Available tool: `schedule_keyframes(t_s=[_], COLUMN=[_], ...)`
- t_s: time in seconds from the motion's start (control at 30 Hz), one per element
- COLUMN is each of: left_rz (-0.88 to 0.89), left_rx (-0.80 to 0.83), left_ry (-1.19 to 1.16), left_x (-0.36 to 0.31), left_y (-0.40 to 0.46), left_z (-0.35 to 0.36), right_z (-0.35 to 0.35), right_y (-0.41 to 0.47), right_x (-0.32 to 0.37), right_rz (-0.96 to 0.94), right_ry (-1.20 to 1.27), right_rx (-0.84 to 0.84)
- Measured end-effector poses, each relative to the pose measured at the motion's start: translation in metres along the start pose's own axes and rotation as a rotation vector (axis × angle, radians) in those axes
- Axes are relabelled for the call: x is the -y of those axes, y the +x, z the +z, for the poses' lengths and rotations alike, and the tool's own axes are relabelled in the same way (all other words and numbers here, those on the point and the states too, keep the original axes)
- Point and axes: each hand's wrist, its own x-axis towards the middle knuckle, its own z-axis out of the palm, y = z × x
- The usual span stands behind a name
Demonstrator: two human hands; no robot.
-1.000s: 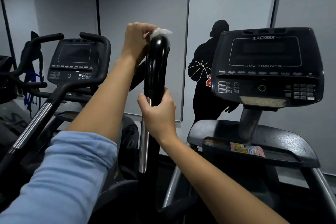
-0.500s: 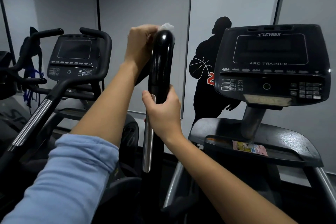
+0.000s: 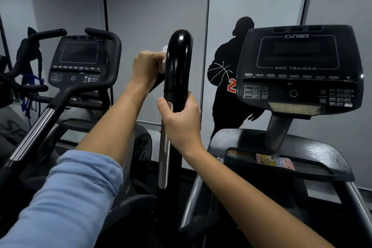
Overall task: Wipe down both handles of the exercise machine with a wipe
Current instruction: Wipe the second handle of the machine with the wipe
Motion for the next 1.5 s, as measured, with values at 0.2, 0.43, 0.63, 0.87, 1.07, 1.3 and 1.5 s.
schedule_keyframes(t_s=[0.2,0.43,0.63,0.87,1.07,1.3,1.5], left_rz=[-0.030,-0.045,0.047,0.164,0.156,0.194,0.151], left_rx=[0.118,-0.005,-0.046,-0.002,0.162,0.005,0.147], left_ry=[0.188,0.236,0.072,0.231,0.388,0.292,0.340], left_x=[0.024,0.021,-0.028,0.005,0.040,-0.006,0.016], left_y=[-0.029,-0.030,-0.013,-0.043,-0.079,-0.019,-0.056], left_z=[-0.003,-0.026,-0.010,0.016,0.003,-0.022,-0.001], right_z=[0.001,0.000,-0.001,0.001,0.003,0.001,0.001], right_y=[-0.003,-0.006,-0.004,-0.002,-0.003,-0.003,-0.003], right_x=[0.004,0.007,0.005,0.003,0.003,0.003,0.003], right_rz=[0.025,0.031,0.012,0.005,0.009,0.023,0.009], right_ry=[-0.002,-0.024,-0.026,-0.035,-0.053,-0.047,-0.053], right_rx=[-0.008,-0.004,-0.010,-0.021,-0.047,-0.034,-0.032])
